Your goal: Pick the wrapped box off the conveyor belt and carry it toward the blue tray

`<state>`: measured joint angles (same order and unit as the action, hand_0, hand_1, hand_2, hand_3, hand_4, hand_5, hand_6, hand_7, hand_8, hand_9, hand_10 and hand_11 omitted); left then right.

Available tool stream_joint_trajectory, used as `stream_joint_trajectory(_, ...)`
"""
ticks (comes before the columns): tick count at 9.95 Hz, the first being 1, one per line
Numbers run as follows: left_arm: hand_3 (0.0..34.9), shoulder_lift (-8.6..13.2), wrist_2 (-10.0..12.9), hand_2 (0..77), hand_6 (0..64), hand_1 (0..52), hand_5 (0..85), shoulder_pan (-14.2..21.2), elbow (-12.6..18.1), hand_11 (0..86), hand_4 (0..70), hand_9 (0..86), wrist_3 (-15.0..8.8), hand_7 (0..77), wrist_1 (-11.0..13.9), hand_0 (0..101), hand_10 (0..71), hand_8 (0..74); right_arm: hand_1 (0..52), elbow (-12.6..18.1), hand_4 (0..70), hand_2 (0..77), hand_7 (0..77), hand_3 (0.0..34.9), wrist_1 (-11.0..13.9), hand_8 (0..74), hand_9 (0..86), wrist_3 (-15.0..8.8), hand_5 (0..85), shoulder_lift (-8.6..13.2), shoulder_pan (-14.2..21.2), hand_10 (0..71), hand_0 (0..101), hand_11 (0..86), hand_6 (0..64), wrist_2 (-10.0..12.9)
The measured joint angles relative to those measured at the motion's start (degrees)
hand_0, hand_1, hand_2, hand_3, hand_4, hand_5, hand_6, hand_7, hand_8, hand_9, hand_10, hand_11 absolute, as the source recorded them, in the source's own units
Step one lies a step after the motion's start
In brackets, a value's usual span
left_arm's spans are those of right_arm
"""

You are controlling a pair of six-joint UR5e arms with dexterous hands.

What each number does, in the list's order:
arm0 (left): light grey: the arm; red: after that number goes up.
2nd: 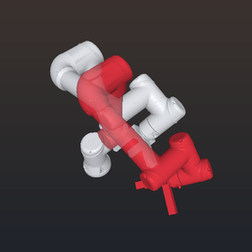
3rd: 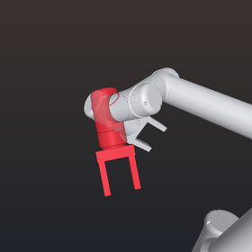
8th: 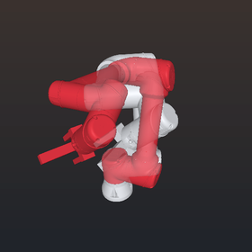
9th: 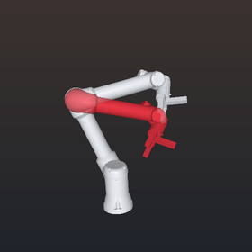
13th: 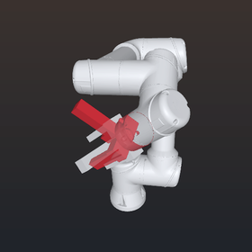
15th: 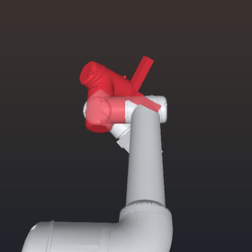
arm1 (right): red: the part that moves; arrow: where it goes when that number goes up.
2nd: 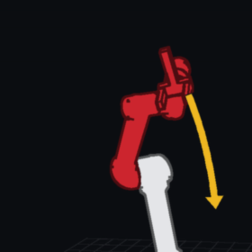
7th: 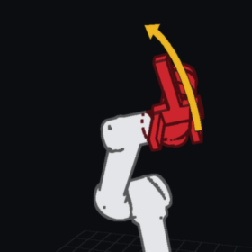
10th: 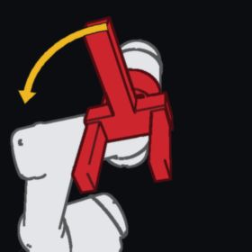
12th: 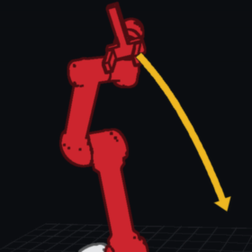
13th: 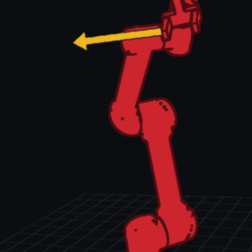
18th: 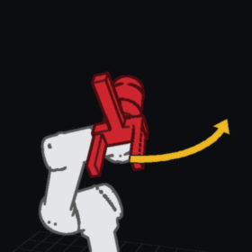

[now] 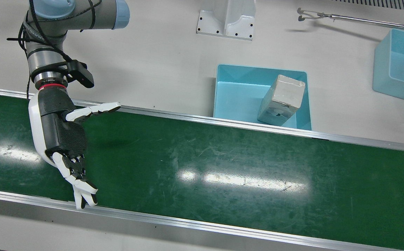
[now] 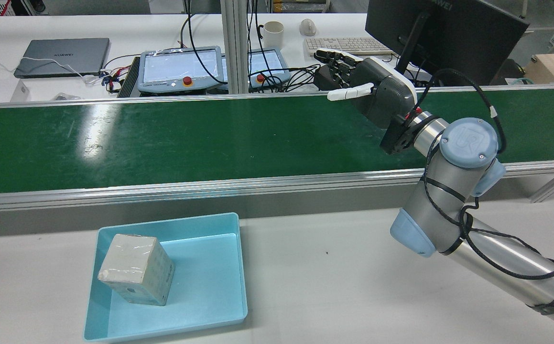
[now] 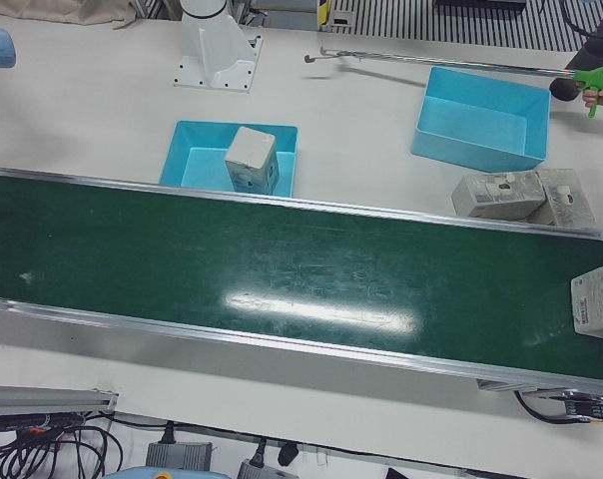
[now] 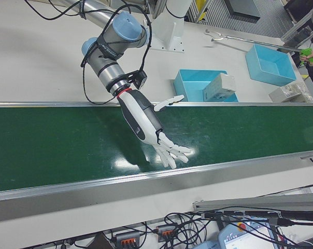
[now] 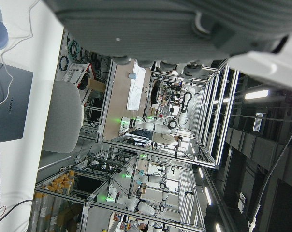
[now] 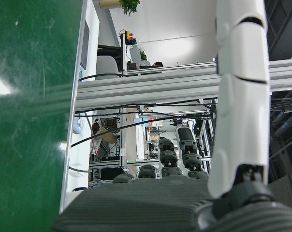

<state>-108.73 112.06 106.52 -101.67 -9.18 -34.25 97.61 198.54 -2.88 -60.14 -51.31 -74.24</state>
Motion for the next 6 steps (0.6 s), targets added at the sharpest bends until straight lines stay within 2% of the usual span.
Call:
stream_joint_trajectory(1,0.0,0.00,0.00,1.1,0.5,0.0,1.1,0.00,0.00,0.5,0.0,0.0,0.00,0.5,0.00,0,0.5,0.5,13.6,0.04,9.3,9.3,3.8,0.0,-0.04,0.5,3.3,-0.04,18.0,-0.08,0.34,0.0,48,0.5,3.8,0.03)
stream_joint_trajectory(6,0.0,0.00,0.00,1.1,0.5,0.0,1.1,0.00,0.00,0.5,0.0,0.5,0.00,0.5,0.00,0,0.5,0.5,14.2,0.42,10.4,10.4,4.9,0.0,-0.44,0.5,3.3,-0.25,20.2,0.56,2.83,0.0,48,0.5,3.3,0.05)
